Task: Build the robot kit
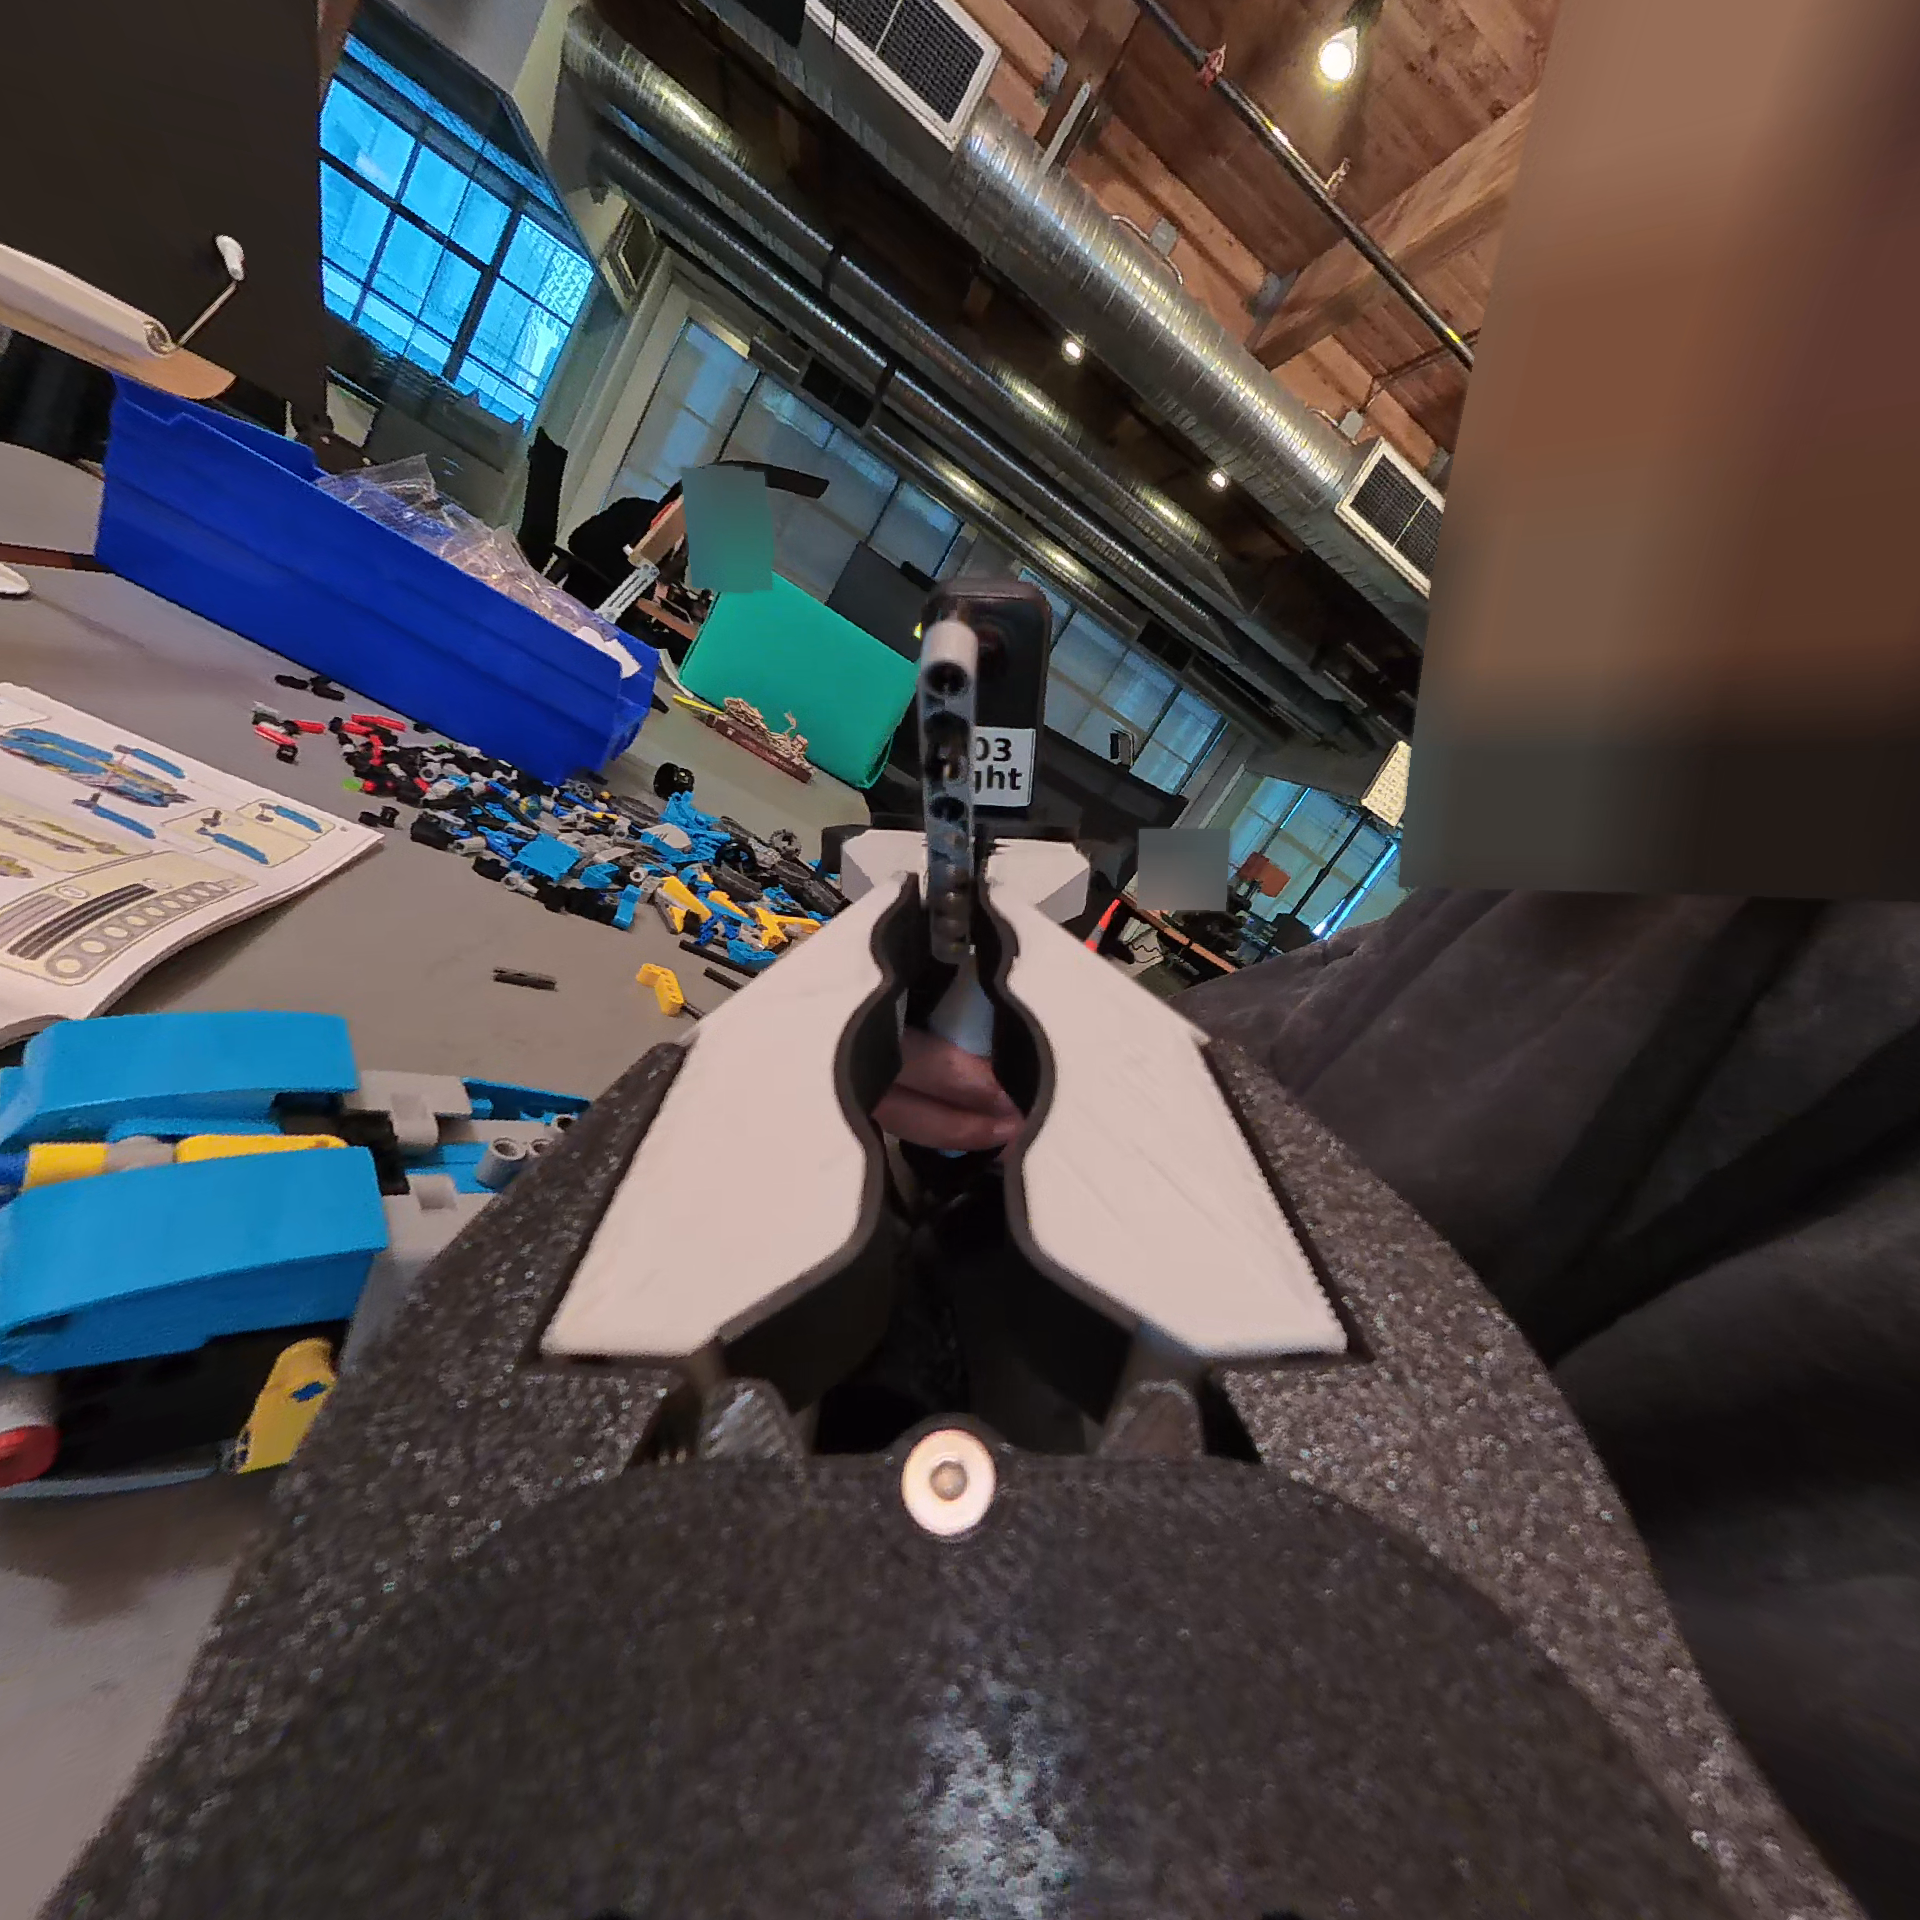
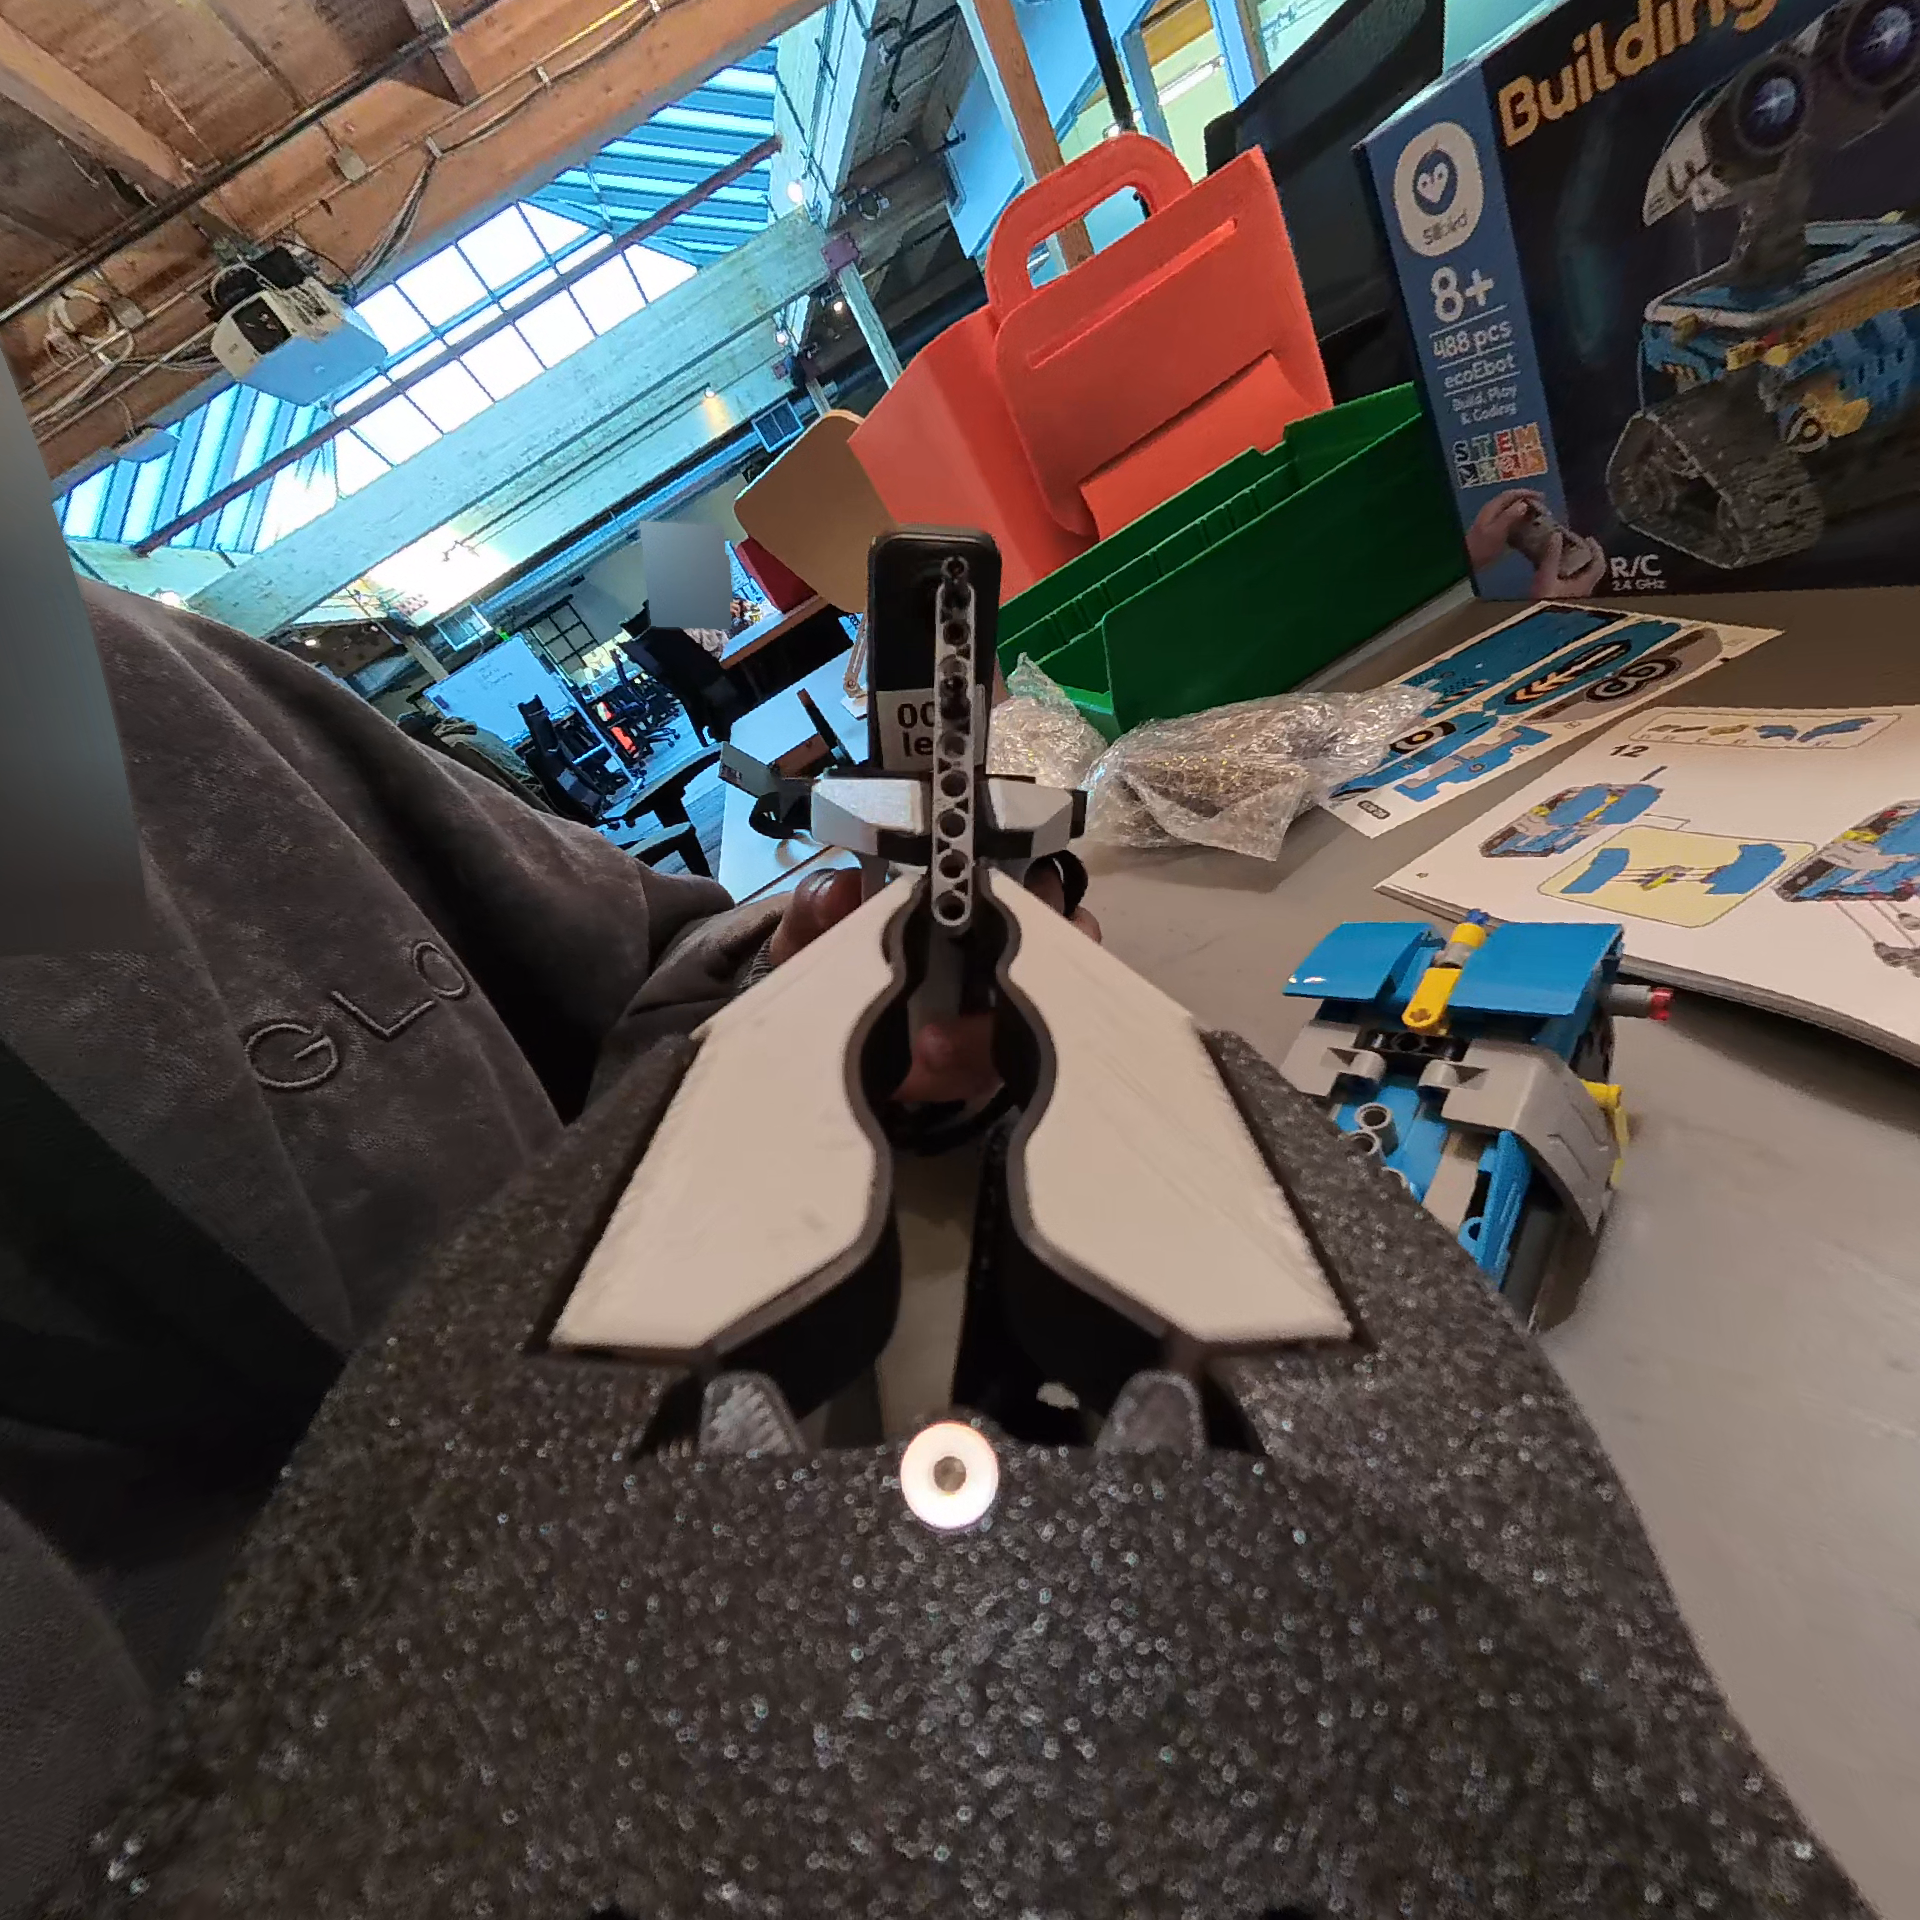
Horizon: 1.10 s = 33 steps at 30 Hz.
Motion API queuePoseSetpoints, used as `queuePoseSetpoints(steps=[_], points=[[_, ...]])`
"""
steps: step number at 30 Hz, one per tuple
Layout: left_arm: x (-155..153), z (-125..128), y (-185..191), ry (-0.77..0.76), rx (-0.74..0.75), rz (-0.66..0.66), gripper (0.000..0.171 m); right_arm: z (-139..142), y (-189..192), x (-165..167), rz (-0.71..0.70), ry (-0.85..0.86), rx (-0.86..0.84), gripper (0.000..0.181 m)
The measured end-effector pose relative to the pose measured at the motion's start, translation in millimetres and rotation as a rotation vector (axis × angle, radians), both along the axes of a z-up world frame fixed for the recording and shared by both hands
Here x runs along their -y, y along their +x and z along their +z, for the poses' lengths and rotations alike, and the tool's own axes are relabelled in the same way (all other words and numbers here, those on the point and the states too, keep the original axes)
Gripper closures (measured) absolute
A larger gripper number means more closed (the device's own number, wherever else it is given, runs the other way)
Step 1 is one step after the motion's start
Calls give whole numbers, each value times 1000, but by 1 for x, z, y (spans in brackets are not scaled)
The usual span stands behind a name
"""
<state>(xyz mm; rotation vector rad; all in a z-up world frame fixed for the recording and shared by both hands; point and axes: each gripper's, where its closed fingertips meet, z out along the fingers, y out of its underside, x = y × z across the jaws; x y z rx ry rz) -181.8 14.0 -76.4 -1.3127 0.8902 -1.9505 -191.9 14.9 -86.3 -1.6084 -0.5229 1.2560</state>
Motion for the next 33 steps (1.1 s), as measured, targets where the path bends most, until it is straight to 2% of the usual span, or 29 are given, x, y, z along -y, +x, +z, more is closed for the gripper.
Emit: queuePoseSetpoints(steps=[15, 29, 31, 33], points=[[0, 2, -1, 17, 9, 13, 164, 2, 3, 0, 16, -25, -45, 174], [-2, 2, -2, 39, -7, 26, 164, -1, 3, 0, 19, -19, -16, 173], [-8, -3, -2, 68, -53, 69, 165, -4, 30, -6, -69, 24, 109, 157], [-18, -13, -1, 108, -131, 118, 165, 1, 84, -7, -184, 64, 247, 166]])
